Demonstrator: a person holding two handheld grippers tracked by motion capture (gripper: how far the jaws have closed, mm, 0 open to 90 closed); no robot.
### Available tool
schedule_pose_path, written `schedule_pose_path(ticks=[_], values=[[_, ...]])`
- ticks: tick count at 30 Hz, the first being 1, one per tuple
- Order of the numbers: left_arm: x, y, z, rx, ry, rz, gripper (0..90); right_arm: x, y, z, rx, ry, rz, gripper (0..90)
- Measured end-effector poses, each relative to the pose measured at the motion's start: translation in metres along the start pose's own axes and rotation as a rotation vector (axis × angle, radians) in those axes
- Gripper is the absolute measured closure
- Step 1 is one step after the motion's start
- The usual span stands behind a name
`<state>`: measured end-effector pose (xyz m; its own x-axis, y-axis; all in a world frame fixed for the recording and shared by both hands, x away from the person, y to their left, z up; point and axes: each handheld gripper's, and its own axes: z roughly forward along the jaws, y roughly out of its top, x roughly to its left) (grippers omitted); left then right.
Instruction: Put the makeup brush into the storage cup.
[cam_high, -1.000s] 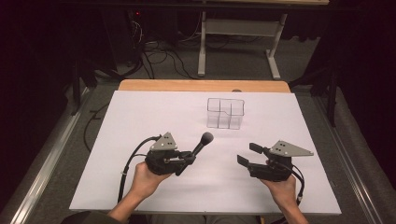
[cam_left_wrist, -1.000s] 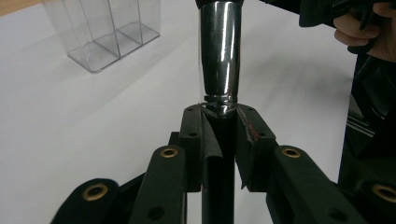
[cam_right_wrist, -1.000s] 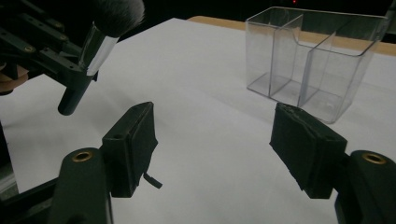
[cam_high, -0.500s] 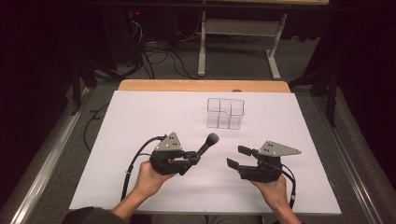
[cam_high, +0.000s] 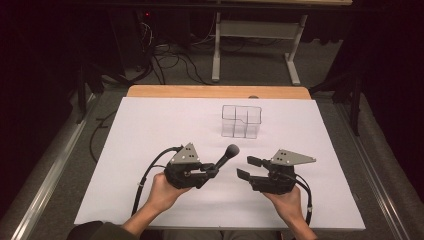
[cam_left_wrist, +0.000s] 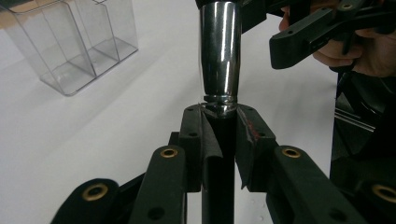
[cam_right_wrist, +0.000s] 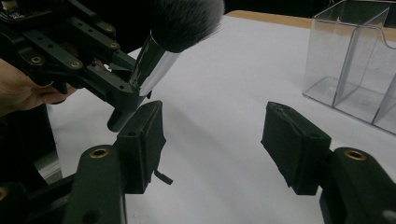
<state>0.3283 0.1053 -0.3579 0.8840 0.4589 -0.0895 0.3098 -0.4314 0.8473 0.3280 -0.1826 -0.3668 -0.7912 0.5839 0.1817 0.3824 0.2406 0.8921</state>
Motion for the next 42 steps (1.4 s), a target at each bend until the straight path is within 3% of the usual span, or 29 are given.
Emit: schedule_pose_path(ticks=[17, 42], values=[[-0.009, 0.000, 0.016, 0.020, -0.030, 0.023, 73.7, 0.000, 0.001, -0.002, -0.013, 0.057, 0.024, 47.8], [-0.013, 0.003, 0.020, -0.017, -0.013, 0.049, 73.7, 0.002, 0.003, 0.010, -0.016, 0.144, 0.077, 52.5]])
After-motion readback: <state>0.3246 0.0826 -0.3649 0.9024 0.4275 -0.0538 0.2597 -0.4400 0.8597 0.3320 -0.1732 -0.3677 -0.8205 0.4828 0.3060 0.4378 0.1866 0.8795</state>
